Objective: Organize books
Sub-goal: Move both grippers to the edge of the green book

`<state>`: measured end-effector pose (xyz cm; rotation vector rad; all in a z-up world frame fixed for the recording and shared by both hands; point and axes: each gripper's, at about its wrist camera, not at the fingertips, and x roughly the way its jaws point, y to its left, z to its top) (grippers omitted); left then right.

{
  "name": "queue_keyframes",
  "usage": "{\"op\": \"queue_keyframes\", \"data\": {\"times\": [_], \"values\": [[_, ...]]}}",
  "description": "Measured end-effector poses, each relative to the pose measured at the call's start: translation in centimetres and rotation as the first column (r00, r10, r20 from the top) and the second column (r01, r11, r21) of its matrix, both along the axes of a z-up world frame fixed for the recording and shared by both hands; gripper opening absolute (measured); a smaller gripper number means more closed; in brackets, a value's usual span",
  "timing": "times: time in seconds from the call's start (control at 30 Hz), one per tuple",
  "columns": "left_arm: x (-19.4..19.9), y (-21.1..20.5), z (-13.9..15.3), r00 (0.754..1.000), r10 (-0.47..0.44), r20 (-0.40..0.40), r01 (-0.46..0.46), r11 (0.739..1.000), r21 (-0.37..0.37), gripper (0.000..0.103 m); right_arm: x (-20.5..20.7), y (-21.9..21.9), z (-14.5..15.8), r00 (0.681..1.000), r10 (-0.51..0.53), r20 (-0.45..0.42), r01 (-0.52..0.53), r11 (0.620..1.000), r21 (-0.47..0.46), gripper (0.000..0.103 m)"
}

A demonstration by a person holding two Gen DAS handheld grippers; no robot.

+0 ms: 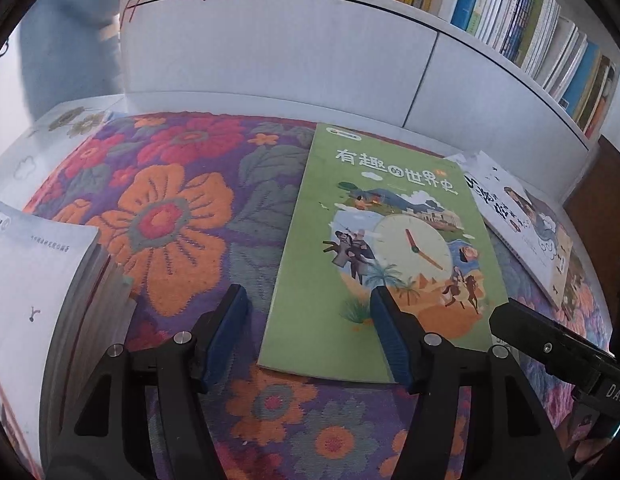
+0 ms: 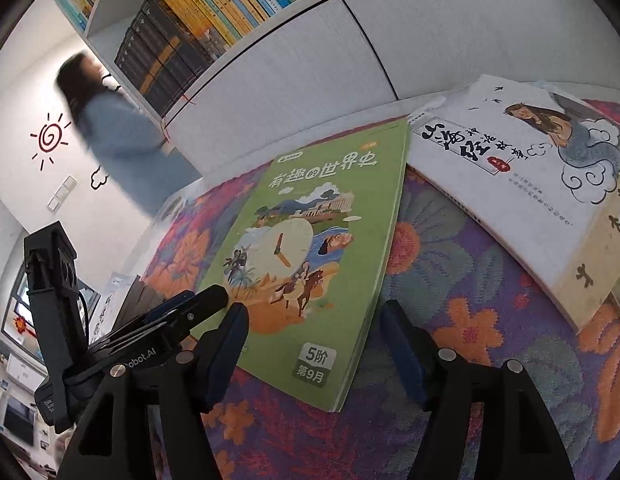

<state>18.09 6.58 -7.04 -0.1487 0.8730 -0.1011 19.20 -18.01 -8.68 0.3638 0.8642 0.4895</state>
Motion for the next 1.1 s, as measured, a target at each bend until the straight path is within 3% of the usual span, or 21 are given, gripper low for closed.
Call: {"op": "queue_keyframes", "data": {"times": [1.1], "values": [[0.0,-0.3,0.0,1.0,-0.006,0.0,0.006,1.0,0.019,0.064,0.2,1.4,0.3,1.0,0.023,0.019,-0.022,0.996,-0.09,0.074]]}}
